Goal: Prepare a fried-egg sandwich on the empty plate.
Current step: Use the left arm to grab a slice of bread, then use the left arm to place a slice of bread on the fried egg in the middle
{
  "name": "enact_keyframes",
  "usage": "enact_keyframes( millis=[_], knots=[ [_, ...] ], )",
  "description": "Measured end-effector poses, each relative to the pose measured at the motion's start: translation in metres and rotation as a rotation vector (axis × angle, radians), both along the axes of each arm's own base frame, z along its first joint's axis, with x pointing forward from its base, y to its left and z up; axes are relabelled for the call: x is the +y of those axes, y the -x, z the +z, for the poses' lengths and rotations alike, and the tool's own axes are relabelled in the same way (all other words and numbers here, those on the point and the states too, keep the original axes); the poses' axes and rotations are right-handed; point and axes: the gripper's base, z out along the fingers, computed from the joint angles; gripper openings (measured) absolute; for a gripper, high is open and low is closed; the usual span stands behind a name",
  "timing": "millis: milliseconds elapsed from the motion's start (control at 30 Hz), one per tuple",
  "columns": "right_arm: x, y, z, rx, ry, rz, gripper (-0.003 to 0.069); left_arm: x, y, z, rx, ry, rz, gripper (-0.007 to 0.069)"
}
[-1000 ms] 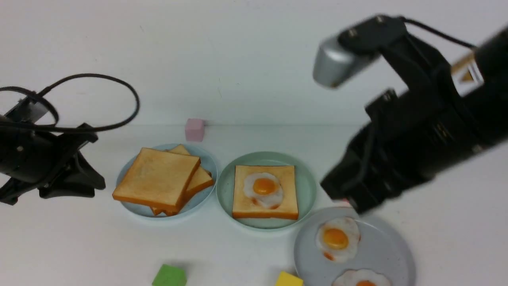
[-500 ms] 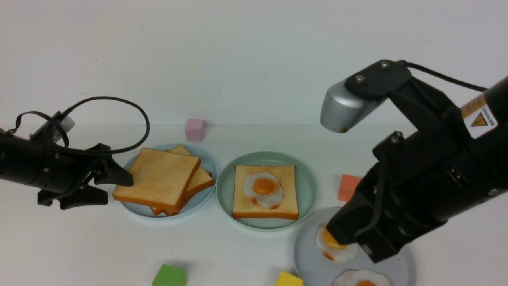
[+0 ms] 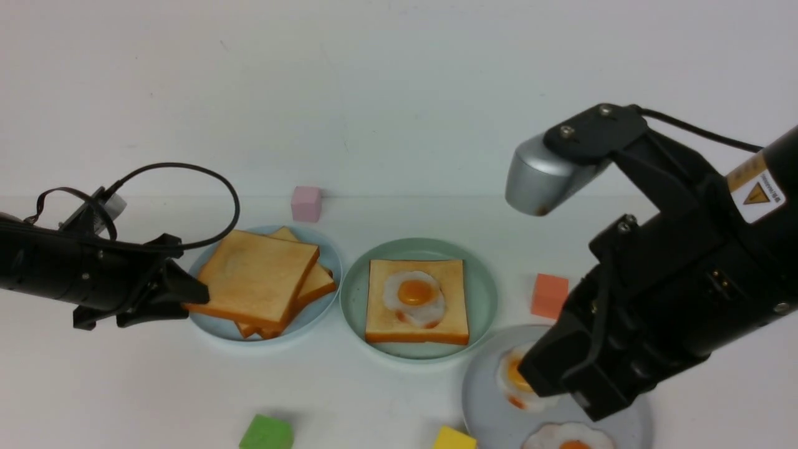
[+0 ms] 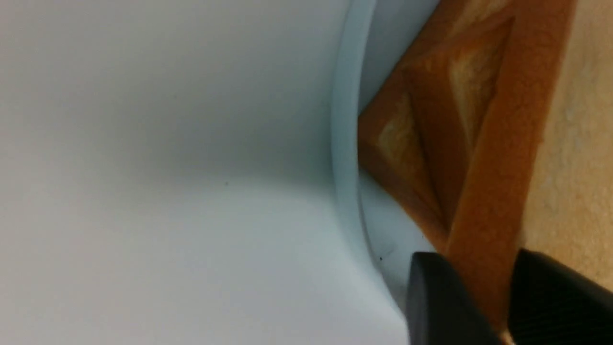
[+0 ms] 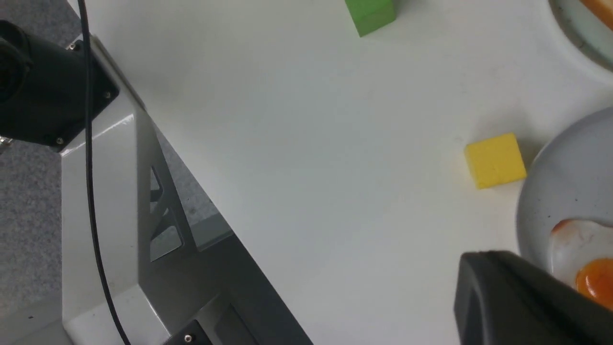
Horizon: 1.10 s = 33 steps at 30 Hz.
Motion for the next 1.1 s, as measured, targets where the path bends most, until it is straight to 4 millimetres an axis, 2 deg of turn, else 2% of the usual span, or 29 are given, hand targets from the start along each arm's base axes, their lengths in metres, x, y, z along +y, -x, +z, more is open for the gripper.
enact_keyframes(
  millis=[33,100,433,700,833,867,1100],
  knots=[
    [0.000,0.000,0.000,0.001,-0.001,0.000,-0.0002,0.000,0.000,0.000,0.000,-0.003,0.000,0.0153],
    [0.000,0.000,0.000,0.002,-0.001,0.000,-0.0002,0.000,0.000,0.000,0.000,-0.008,-0.003,0.0118],
    [0.000,0.000,0.000,0.003,-0.001,0.000,0.0005,-0.002,0.000,0.002,0.004,0.040,0.006,0.0119],
    [-0.002,0.000,-0.001,0.053,0.007,-0.076,0.0008,-0.016,0.006,0.034,-0.062,0.233,0.002,0.0119],
    [-0.006,-0.003,-0.003,0.075,0.047,-0.177,0.0011,-0.035,0.018,0.044,-0.103,0.387,0.030,0.0119],
    [-0.008,-0.004,-0.004,0.075,0.058,-0.203,0.0014,-0.048,0.022,0.042,-0.101,0.416,0.029,0.0119],
    [-0.011,-0.007,-0.005,0.081,0.071,-0.284,0.0019,-0.117,0.033,0.023,-0.094,0.338,-0.009,0.0119]
  ],
)
